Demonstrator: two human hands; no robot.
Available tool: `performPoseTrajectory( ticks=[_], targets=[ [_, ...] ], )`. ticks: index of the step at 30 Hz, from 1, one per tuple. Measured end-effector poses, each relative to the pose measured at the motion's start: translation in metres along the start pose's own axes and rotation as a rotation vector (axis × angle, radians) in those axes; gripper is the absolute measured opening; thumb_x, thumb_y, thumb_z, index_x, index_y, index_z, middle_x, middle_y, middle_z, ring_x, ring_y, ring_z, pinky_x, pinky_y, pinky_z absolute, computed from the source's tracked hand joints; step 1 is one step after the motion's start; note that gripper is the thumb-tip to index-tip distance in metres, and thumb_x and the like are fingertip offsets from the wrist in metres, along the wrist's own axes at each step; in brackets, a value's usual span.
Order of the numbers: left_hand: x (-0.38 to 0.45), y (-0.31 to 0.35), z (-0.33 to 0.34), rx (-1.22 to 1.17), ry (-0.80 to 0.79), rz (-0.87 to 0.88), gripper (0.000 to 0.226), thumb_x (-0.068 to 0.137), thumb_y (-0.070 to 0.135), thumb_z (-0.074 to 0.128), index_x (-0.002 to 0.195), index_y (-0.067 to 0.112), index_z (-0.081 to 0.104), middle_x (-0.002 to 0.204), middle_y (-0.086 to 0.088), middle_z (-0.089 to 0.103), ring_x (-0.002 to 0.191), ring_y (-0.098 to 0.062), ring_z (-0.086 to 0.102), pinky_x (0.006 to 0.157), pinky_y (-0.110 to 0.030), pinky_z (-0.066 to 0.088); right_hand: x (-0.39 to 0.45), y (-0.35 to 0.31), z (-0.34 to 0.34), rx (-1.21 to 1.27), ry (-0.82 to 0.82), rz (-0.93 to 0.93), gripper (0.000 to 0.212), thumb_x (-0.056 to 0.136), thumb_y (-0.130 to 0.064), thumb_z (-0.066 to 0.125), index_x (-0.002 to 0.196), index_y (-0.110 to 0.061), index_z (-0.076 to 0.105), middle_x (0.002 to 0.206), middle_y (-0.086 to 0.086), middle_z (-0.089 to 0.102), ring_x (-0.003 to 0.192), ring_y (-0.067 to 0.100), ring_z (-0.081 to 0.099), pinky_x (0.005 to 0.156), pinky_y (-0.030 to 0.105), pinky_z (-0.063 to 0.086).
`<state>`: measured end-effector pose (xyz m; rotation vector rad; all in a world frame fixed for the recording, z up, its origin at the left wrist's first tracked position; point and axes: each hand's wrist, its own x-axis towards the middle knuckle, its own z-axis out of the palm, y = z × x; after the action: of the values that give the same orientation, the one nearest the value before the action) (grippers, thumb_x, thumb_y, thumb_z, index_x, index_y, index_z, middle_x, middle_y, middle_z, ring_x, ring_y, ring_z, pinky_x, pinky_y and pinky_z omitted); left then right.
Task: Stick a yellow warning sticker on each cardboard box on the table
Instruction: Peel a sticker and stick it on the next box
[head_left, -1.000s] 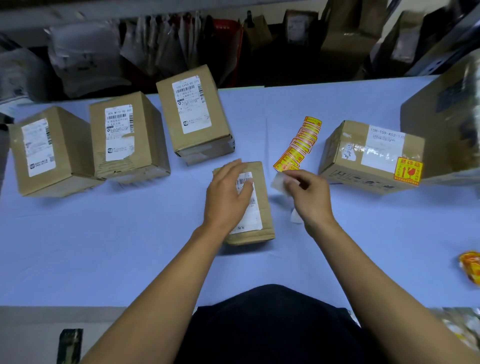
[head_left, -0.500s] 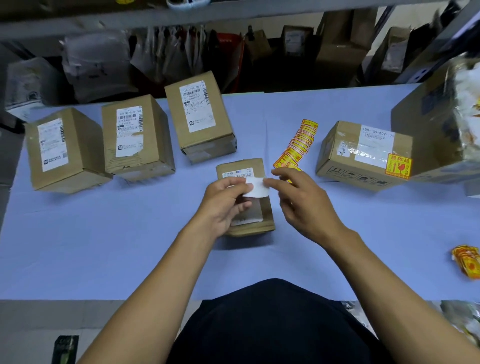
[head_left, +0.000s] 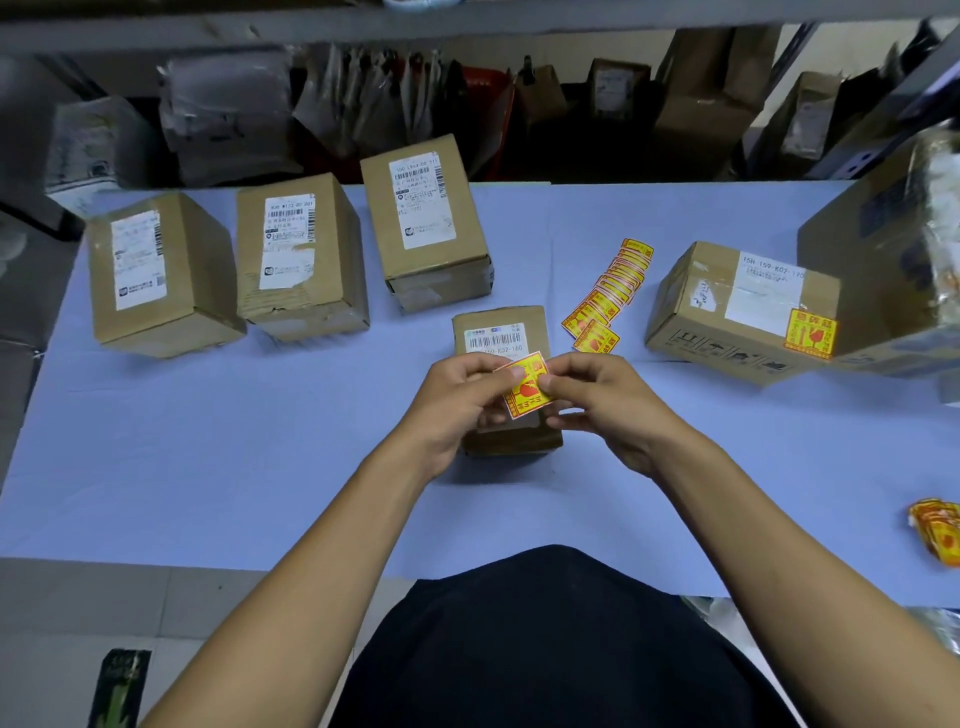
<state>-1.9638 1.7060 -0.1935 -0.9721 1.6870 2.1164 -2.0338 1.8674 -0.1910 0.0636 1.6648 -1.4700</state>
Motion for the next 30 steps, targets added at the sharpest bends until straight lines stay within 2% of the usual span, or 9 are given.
performPoseTrajectory(
  ticks=[4,8,15,23,30],
  targets=[
    [-0.005,0.0,0.003,0.003,-0.042,0.007,0.007,0.091,0.008,0.068,0.096,0.012,0.069,0.077,0.002,0.073,0.066,-0.006,0.066,0.053,-0.018,0.05,-0.004,-0.001,0.005,0.057,0.034,0.01,0.006,0.092,-0.006,0.067,0.09,-0.01,0.069,0.075,0.004,0.067,0.061,0.01,0.061,0.057,0.02,0.054],
    [-0.007,0.0,0.002,-0.091,-0.017,0.031,0.006,0.093,0.006,0.065,0.098,0.007,0.066,0.075,-0.001,0.069,0.063,-0.008,0.062,0.054,-0.019,0.053,-0.009,-0.003,0.004,0.167,0.066,0.047,0.008,0.093,-0.01,0.067,0.086,-0.011,0.071,0.074,0.007,0.07,0.063,0.012,0.066,0.057,0.021,0.056],
    [-0.011,0.002,0.002,-0.174,-0.088,0.029,0.004,0.09,0.005,0.067,0.093,0.008,0.068,0.071,-0.003,0.07,0.063,-0.011,0.066,0.058,-0.022,0.056,-0.015,-0.011,0.012,0.104,0.011,-0.005,0.013,0.096,-0.011,0.062,0.085,-0.01,0.068,0.07,0.002,0.069,0.066,0.01,0.066,0.06,0.024,0.058],
    [-0.013,0.005,0.003,-0.347,-0.119,0.013,0.006,0.091,0.003,0.064,0.096,0.004,0.068,0.07,-0.005,0.069,0.06,-0.008,0.065,0.056,-0.02,0.055,-0.023,-0.018,0.009,0.193,-0.078,-0.055,0.014,0.096,-0.006,0.059,0.087,-0.011,0.069,0.084,0.012,0.073,0.084,0.02,0.072,0.065,0.03,0.061],
    [-0.015,0.01,0.002,-0.35,-0.112,0.012,0.007,0.092,0.002,0.061,0.098,0.002,0.064,0.066,-0.003,0.069,0.057,-0.006,0.064,0.054,-0.019,0.054,-0.023,-0.019,0.01,0.201,-0.092,-0.091,0.017,0.096,-0.004,0.06,0.084,-0.011,0.071,0.083,0.012,0.075,0.08,0.017,0.074,0.067,0.029,0.062]
  ],
)
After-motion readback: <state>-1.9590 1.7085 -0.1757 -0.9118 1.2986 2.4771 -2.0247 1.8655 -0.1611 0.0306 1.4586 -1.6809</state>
